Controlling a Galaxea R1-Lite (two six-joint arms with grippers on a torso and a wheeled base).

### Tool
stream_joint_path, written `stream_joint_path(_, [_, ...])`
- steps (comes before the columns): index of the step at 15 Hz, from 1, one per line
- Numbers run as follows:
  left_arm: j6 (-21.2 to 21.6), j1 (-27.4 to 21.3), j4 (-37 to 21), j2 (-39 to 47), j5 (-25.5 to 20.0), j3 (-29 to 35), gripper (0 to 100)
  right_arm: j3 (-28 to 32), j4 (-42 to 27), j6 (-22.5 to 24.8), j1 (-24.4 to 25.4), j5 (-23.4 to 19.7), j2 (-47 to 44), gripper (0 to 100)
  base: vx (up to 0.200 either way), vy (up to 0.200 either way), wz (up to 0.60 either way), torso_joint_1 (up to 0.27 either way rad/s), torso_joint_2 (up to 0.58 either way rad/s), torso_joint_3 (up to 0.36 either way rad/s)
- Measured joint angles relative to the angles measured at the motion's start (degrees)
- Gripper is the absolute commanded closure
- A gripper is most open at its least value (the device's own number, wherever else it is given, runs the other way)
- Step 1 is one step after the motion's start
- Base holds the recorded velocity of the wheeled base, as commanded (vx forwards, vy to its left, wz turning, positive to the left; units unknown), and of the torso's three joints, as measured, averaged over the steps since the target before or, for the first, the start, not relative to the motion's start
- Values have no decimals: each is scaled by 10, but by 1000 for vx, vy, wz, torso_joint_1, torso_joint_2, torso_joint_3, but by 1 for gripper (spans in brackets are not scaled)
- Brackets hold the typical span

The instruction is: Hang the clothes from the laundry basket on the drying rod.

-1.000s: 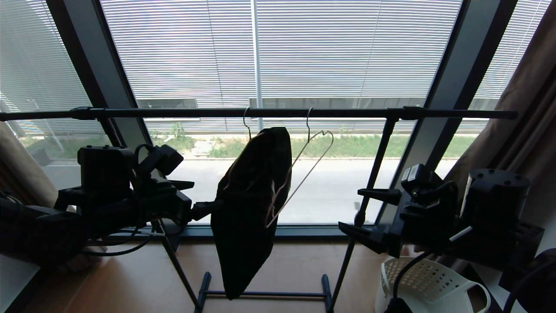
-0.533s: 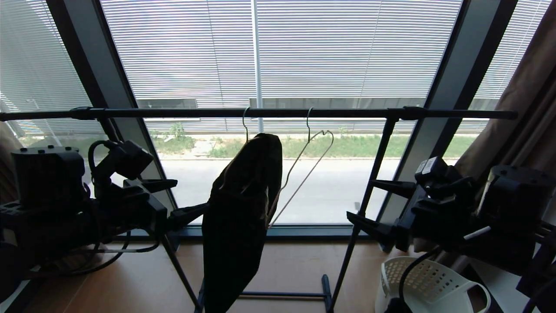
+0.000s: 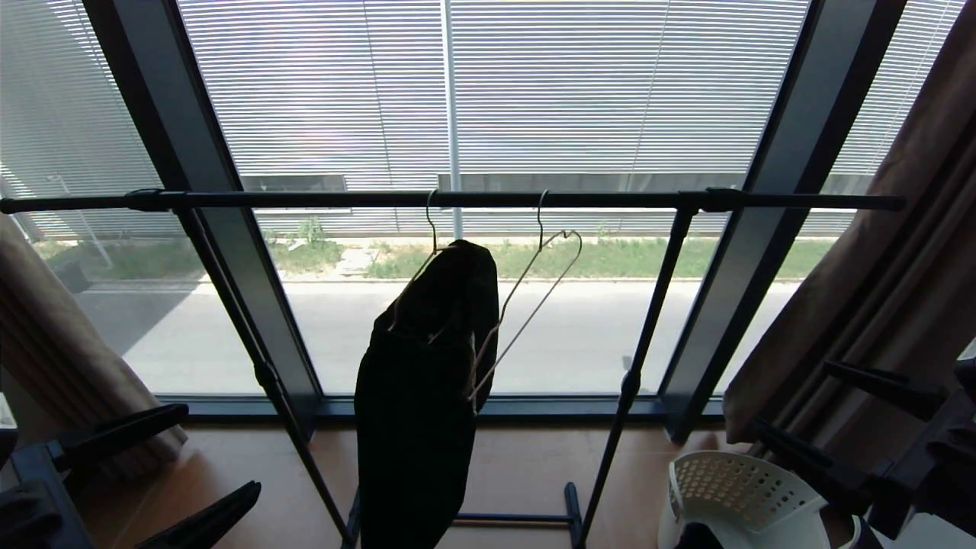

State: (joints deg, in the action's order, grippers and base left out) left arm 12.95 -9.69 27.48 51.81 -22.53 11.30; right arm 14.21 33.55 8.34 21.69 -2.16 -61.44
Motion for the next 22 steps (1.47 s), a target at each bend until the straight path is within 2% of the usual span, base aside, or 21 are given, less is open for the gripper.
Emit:
stream_joint_path(3, [-27, 1, -95, -120, 11, -27, 0, -12, -143, -15, -1, 96, 153, 0, 0, 0, 0, 0, 0, 0])
stream_joint_path(4, [-30, 3, -131, -162, 31, -30, 0, -18, -180, -18, -5, 120, 203, 0, 0, 0, 0, 0, 0, 0])
stream_joint_path(7, [-34, 9, -232, -268, 95, -35, 0, -61, -250, -21, -60, 154, 320, 0, 0, 0, 0, 0, 0, 0])
stream_joint_path(10, [-31, 40, -277, -348, 116, -41, 0, -110, -256, -18, -159, 155, 421, 0, 0, 0, 0, 0, 0, 0])
stream_joint_path(12, [-30, 83, -281, -379, 117, -53, 0, -129, -285, -16, -198, 150, 488, 0, 0, 0, 0, 0, 0, 0])
stream_joint_path(14, [-22, 124, -282, -412, 117, -74, 0, -133, -336, -28, -213, 102, 545, 0, 0, 0, 0, 0, 0, 0])
stream_joint_path(16, [-14, 143, -282, -439, 120, -95, 0, -131, -346, -52, -218, 57, 573, 0, 0, 0, 0, 0, 0, 0])
stream_joint_path(17, [-33, 146, -281, -446, 110, -99, 0, -132, -348, -62, -218, 28, 581, 0, 0, 0, 0, 0, 0, 0])
stream_joint_path(18, [-44, 148, -283, -452, 93, -101, 0, -134, -351, -66, -216, 21, 585, 0, 0, 0, 0, 0, 0, 0])
stream_joint_path(20, [-75, 149, -286, -458, 9, -102, 0, -136, -350, -66, -212, 20, 594, 0, 0, 0, 0, 0, 0, 0])
stream_joint_path(22, [-106, 139, -287, -455, -10, -100, 0, -136, -350, -66, -212, 21, 602, 0, 0, 0, 0, 0, 0, 0])
